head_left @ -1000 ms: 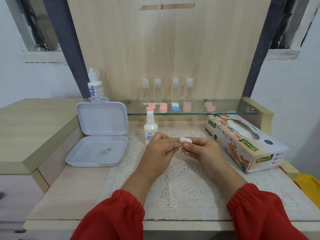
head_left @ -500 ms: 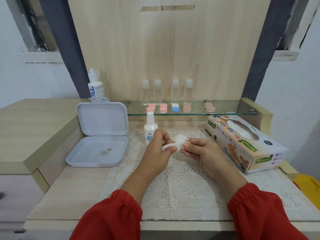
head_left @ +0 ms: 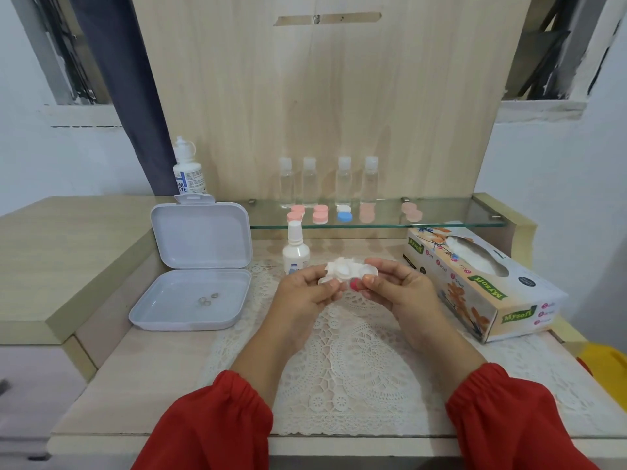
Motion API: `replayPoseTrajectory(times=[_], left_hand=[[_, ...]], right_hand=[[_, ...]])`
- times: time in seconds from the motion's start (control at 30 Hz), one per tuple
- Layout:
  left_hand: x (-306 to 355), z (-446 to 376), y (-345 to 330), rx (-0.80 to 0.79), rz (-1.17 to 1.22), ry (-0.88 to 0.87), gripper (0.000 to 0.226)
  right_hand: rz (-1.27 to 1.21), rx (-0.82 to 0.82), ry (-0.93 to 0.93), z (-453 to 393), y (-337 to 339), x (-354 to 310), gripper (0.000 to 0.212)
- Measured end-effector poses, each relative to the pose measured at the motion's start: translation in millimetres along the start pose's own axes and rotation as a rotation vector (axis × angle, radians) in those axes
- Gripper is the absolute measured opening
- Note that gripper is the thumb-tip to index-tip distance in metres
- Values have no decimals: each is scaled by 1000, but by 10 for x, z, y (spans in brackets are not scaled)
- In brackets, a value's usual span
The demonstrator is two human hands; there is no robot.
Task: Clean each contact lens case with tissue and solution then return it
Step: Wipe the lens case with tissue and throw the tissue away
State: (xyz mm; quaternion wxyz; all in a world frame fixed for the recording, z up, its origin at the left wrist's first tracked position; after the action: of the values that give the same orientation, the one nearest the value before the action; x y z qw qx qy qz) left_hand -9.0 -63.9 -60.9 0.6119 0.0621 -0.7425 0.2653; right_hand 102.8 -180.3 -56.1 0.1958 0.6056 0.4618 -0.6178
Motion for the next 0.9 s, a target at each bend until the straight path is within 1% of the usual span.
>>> replayPoseTrajectory(times=[0.07,0.17,0.27,0.37,0.43,0.5,0.57,0.7,0.73,0.83,0.87,0.9], left_hand=[[5,-2,9,21,-25,-7,17],[1,-15,34,111,-22,-22,19],[-14,-18,24,100,-99,0,25],[-9,-25,35,107,-109,-48,34],[-11,-20,36,60,-111,-50,40],[-30,-10,11,-32,-137,-22,47],[-47,-9,-7,-54,-203,-11,44],[-53,-12,9,-2,-259,-12,29],[-56,-12,18,2,-256,-11,28],[-52,-18,10,-5,-215,-25,28],[-50,-20,3,-12,-198,-28,29],[-47,-20,-4,-18,-189,-30,30]], right_hand=[[81,0,9,2,1,7,27],[170,-20,16,2,-12,37,26],[164,30,42,-6,4,38,25],[114,59,50,-4,21,28,24],[126,41,43,-9,23,39,25],[158,22,41,-13,28,53,26],[202,1,38,-16,34,63,25],[251,-41,6,-20,42,82,28],[252,-60,-9,-27,42,92,32],[254,-116,-69,-29,36,135,58],[286,-124,-83,-27,33,152,59],[334,-129,-83,-27,27,161,52]])
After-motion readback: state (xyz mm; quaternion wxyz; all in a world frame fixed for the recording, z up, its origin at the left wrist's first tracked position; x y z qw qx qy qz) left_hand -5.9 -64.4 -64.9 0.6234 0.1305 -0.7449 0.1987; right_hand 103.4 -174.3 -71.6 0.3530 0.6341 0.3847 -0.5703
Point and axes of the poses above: each hand's wrist, its own z-axis away from the middle knuckle, its own y-axis out of the back of the hand, x = y × z, the point moved 1 cm from there along -z, towards the middle knuckle, and after that the axes turned 11 degrees about -x, right-handed, at the moved point
